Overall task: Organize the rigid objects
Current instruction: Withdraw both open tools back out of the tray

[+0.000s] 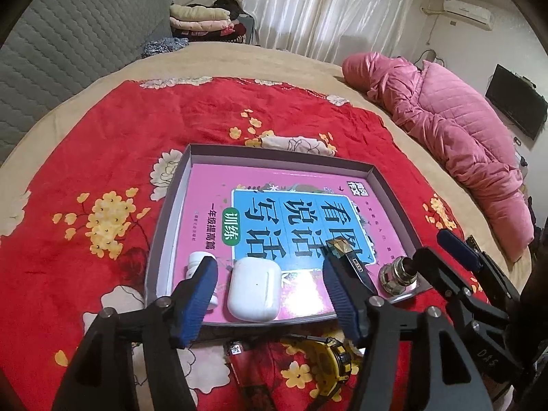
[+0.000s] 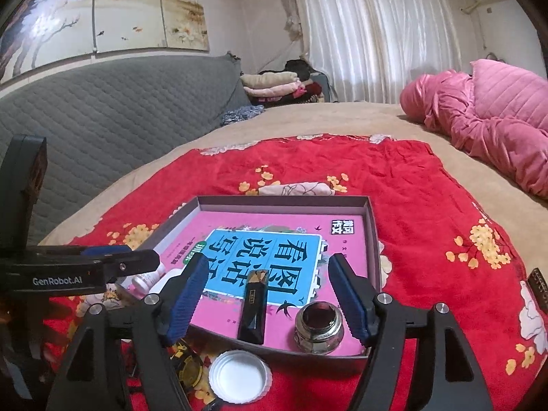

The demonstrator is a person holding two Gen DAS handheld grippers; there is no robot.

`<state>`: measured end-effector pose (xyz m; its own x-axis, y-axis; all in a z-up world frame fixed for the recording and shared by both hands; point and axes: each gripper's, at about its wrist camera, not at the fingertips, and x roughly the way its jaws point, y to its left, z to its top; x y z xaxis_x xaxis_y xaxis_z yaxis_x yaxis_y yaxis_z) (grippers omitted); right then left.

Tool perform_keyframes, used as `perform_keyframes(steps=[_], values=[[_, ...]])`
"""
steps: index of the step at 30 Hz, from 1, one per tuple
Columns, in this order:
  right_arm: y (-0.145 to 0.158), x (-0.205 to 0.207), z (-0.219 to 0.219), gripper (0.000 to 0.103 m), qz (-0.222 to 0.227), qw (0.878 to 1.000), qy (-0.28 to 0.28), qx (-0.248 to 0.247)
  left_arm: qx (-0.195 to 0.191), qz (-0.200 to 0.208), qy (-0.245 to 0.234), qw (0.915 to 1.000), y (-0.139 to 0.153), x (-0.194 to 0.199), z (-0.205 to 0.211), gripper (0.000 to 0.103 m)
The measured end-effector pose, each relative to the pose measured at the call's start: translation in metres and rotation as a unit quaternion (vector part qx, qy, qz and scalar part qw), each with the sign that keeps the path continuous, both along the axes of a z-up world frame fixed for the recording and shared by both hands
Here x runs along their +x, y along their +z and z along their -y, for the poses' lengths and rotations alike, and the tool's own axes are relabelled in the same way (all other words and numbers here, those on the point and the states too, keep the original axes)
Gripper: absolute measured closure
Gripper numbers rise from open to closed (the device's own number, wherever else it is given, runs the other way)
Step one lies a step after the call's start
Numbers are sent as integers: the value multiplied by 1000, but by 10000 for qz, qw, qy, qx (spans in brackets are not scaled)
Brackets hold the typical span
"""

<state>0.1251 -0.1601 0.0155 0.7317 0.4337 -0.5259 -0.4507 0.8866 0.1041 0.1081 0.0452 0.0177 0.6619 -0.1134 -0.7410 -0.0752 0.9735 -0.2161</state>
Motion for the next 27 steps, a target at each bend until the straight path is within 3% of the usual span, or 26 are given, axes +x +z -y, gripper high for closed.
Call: perform_keyframes(steps=[27], values=[[5,-19,13,27,-31,9997,-216,55,35,48,4,10000,6,-28,-5,39]])
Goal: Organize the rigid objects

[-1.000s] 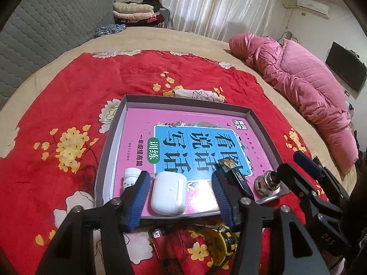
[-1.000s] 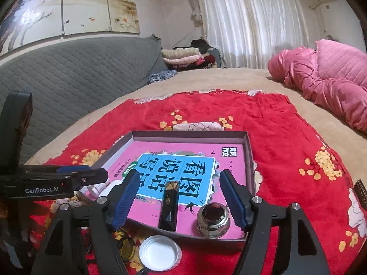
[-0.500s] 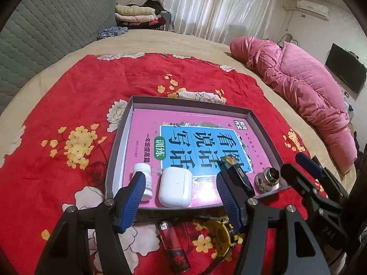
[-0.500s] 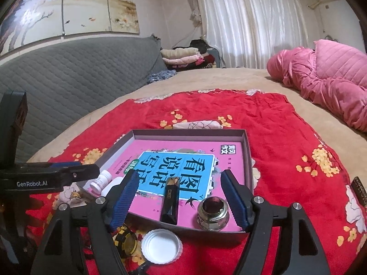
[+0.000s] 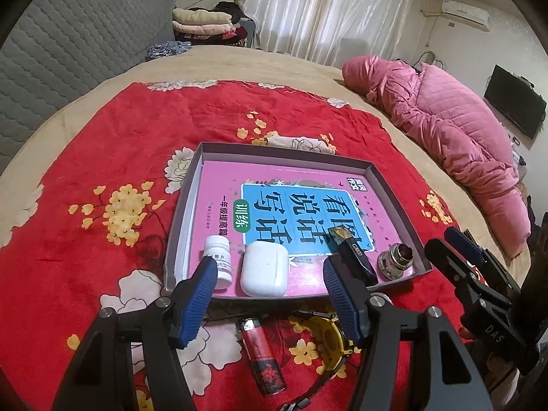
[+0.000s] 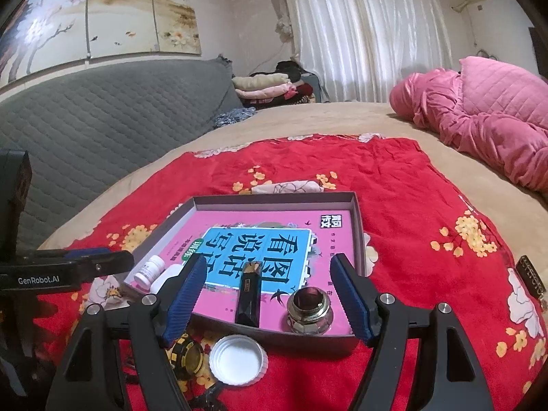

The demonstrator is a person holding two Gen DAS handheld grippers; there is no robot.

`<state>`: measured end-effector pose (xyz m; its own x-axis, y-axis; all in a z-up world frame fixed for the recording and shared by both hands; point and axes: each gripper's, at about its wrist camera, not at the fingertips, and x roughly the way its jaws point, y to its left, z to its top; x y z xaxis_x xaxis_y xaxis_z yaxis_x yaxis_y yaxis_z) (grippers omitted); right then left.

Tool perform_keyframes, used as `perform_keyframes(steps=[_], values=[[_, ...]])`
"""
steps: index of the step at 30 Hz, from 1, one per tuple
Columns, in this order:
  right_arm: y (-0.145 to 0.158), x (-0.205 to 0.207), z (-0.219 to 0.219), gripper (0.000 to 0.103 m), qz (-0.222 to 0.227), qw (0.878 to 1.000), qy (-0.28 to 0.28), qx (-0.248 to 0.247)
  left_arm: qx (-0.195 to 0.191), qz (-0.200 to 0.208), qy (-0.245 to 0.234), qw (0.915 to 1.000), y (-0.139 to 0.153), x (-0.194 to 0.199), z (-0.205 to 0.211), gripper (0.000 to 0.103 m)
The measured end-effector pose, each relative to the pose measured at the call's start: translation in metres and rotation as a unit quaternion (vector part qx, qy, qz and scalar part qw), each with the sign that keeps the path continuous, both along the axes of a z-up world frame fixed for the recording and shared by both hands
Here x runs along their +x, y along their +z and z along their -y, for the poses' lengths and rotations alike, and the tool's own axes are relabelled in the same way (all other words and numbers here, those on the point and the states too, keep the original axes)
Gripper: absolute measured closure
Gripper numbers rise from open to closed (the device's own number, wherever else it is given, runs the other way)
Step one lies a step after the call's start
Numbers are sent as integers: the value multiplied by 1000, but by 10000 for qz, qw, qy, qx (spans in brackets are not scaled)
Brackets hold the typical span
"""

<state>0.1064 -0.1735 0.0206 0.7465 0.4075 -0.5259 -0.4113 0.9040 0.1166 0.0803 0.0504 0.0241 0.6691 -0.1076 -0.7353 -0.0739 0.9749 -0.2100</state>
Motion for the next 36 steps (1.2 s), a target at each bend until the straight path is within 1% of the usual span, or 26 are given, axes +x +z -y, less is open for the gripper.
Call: perform_keyframes(steps=[9,19,22,29,36], values=[[-1,-11,2,27,-127,9999,-28,-33,4,-95,-128,9999,-2,-8,8,39],[-4,-29,6,27,-443,9990,-72,-27,10,-182,-214,9996,-1,-18,16,39],[-3,-34,7,27,-472,9988,-90,-68,97,-249,-209,9994,-1,-20,18,39],[-1,-43,8,27,-537,9984,-115,-112,116,-337,-230,9991,-1,-29,20,39],[-6,-52,8,27,-809,9966,-81,-158,127,-501,-361,9980,-6,-35,26,39]])
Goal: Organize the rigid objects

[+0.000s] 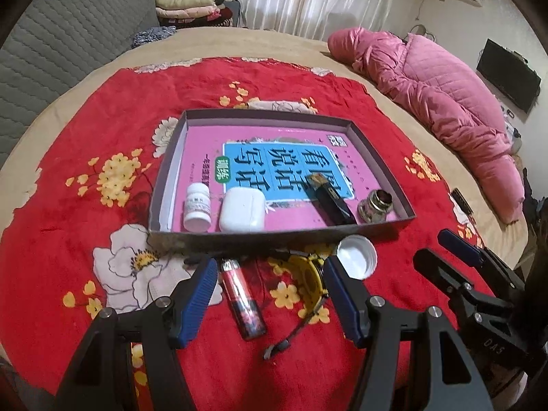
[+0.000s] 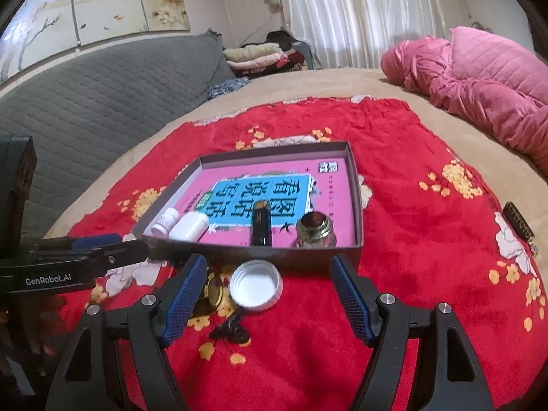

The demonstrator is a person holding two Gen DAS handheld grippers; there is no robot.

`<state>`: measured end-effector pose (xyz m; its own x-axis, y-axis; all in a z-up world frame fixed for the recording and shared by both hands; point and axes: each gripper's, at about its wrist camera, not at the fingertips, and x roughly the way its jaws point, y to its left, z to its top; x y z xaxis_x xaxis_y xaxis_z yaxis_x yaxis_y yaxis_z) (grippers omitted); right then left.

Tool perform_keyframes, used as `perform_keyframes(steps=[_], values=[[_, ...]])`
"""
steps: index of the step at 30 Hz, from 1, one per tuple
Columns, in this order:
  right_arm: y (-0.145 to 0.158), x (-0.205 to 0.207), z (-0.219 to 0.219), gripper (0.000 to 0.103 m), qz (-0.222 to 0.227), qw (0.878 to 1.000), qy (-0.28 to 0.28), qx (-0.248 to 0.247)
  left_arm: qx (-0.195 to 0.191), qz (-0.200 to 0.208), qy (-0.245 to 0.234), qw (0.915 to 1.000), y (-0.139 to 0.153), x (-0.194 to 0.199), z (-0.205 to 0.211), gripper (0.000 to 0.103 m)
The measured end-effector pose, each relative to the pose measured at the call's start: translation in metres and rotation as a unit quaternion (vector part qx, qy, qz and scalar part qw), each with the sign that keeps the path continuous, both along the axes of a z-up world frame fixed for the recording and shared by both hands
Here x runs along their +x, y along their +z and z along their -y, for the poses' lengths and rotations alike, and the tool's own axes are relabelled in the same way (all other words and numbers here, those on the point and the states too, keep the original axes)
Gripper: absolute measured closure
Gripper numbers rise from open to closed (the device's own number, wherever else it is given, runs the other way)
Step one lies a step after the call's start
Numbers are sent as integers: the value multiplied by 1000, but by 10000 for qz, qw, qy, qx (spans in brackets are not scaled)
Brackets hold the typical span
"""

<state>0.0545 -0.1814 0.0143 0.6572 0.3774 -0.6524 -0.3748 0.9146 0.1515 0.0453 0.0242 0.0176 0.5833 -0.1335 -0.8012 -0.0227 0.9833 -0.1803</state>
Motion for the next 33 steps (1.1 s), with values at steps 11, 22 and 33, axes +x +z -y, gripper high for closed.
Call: perform_keyframes(steps=[11,22,33], values=[[-12,-7,-4,27,-392,9991,-67,-166,-24,-149,-8,9999,-3,-11,1,39],[-26,-10,-15,27,-678,9967,-196,-390,-43,-234,23,9997,-5,-13,0,39],[-48,-11,-30,27,-1040,9935,-248,-402,-76,-266,20,9996,-11,-12,0,39]])
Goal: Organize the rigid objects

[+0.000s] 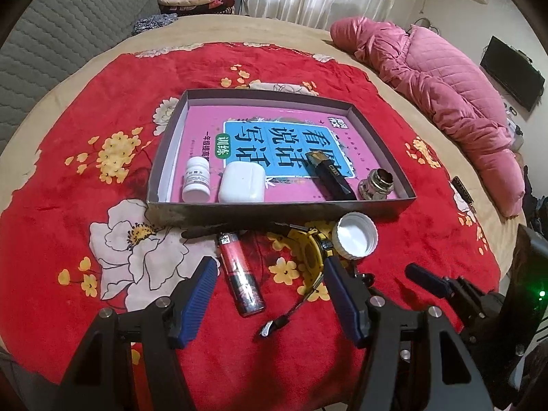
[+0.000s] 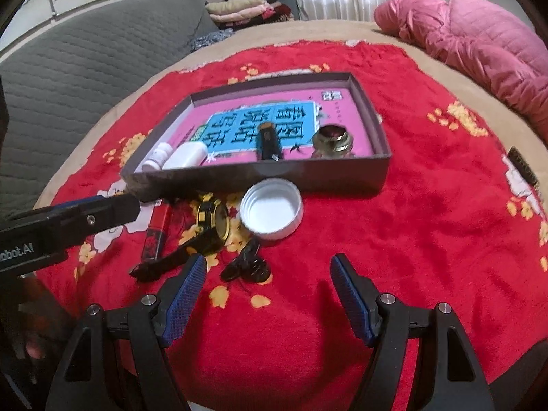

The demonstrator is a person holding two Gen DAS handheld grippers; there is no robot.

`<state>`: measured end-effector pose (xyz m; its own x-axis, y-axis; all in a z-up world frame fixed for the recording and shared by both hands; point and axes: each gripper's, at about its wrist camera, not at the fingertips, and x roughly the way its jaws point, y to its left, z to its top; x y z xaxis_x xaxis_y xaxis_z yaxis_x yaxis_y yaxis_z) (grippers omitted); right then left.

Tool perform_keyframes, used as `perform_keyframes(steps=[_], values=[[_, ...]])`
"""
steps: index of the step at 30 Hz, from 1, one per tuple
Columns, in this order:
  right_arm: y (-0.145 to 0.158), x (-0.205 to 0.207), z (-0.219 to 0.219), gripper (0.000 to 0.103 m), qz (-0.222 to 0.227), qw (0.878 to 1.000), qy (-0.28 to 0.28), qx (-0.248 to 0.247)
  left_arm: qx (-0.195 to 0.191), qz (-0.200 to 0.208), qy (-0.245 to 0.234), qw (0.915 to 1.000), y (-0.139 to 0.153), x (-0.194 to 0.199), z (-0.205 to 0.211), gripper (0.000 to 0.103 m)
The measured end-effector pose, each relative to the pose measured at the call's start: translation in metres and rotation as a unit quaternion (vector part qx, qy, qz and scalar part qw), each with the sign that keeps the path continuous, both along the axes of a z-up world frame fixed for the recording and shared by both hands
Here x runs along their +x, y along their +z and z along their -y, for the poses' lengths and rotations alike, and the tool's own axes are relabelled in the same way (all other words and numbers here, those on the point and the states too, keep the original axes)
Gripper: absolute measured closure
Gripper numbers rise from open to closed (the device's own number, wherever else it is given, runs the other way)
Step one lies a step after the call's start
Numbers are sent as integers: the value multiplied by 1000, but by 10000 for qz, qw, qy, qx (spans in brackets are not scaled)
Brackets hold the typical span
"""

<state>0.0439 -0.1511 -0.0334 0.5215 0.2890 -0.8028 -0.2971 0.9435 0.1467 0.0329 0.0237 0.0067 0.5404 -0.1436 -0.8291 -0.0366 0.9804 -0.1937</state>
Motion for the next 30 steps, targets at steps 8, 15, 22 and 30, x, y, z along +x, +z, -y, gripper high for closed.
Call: perform_keyframes(steps=[8,15,22,30], values=[[-20,12,-7,27,-190,9993,-318,-33,-68,-65,14,10000,-7,3,-1,39],[-28,19,-15,27,-77,9989,-326,-335,-76,-165,-57,9998,-15,12,8,39],[-29,19,-6,37,-121,9981,-351,-486,-73,-212,-172,9996,-19,26,24,39],[-29,21,0,44,-127,9988,-277,-384,-45,-348,-250,9991,-30,35,34,39]])
